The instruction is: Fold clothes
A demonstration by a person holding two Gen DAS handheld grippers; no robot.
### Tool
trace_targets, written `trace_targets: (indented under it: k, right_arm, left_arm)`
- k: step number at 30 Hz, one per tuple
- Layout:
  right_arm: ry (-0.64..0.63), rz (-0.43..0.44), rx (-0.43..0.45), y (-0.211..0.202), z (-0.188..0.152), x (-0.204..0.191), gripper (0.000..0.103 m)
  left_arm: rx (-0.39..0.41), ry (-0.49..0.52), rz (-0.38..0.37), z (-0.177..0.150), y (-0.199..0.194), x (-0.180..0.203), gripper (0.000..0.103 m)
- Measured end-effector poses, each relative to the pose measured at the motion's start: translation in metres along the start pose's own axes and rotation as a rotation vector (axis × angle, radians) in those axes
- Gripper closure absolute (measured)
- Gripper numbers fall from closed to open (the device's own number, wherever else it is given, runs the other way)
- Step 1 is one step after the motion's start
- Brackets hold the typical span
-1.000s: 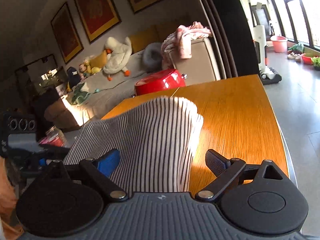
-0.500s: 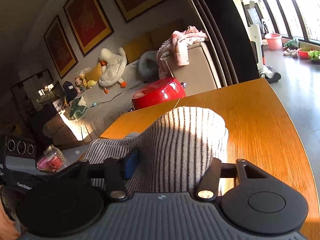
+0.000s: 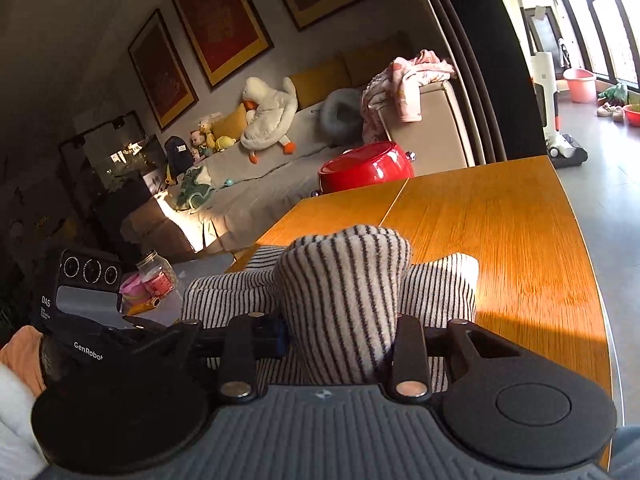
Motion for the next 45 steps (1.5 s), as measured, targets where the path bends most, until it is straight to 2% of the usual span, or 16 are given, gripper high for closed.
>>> trace_targets:
  k: [4,7,9,12,13,14,16,18,22,29,32,34,36,38,42,45]
  right_arm:
    - [-0.066,0.040,0.026,-0.008,0.027,-0.013,0.072]
    - [-0.096,0.107,0.025,0.011,0.065,-0.007,0.072]
    - [-0.047,0.072,-0.033,0.049,0.081,0.012,0.072]
    - [0.041,-0.016,-0.159,0.108,0.081,0.043,0.070]
    - [0.065,-0.029,-0.190,0.123,0.078,0.052,0.068]
    - [0.101,0.009,-0.170,0.125,0.074,0.062,0.068]
    - [0.135,0.034,-0.160,0.124,0.071,0.069,0.068]
    - [0.127,0.034,-0.160,0.122,0.068,0.069,0.068]
    - [0.118,0.031,-0.166,0.120,0.066,0.070,0.067]
    - [0.120,0.035,-0.158,0.116,0.063,0.070,0.066]
    - [0.091,-0.011,-0.114,0.101,0.063,0.061,0.064]
    - [0.071,-0.042,-0.085,0.090,0.063,0.055,0.050]
    - [0.052,-0.073,-0.056,0.080,0.063,0.050,0.044]
    - [0.032,-0.103,-0.027,0.070,0.063,0.044,0.044]
    - [-0.007,-0.164,0.031,0.049,0.064,0.032,0.058]
    - [-0.036,-0.210,0.073,0.033,0.064,0.024,0.058]
  left_arm:
    - [0.029,-0.004,-0.086,0.015,-0.012,0.001,0.076]
    - [0.036,-0.086,-0.140,0.028,-0.014,-0.017,0.076]
    - [0.032,-0.154,-0.123,0.034,-0.008,-0.035,0.074]
    - [0.034,-0.214,-0.028,0.040,-0.003,-0.054,0.068]
    - [0.041,-0.209,-0.011,0.041,-0.003,-0.054,0.067]
    - [0.050,-0.195,0.005,0.041,-0.005,-0.053,0.063]
    - [0.065,-0.132,0.073,0.044,-0.008,-0.043,0.052]
    - [0.083,-0.062,0.147,0.047,-0.013,-0.031,0.049]
    - [0.115,-0.001,0.201,0.044,-0.023,-0.014,0.041]
    - [0.166,0.107,0.275,0.054,-0.030,0.000,0.039]
    - [0.134,0.156,0.377,0.066,-0.009,-0.011,0.044]
    - [0.109,0.184,0.451,0.074,0.006,-0.019,0.052]
    - [0.098,0.152,0.446,0.076,0.011,-0.035,0.052]
    - [0.090,0.105,0.421,0.076,0.013,-0.053,0.051]
    - [0.110,0.026,0.361,0.076,0.007,-0.072,0.050]
    - [0.114,0.008,0.357,0.076,0.004,-0.073,0.050]
Point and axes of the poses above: each gripper's, at about its wrist camera, not at the fingertips, and y roughly the way its jaws point, x to its right, z to its top, the point moved 1 cm from there along y, roughly the way its jaws point, and after that the axes turned 10 degrees about -x, right-handed, at the moved point
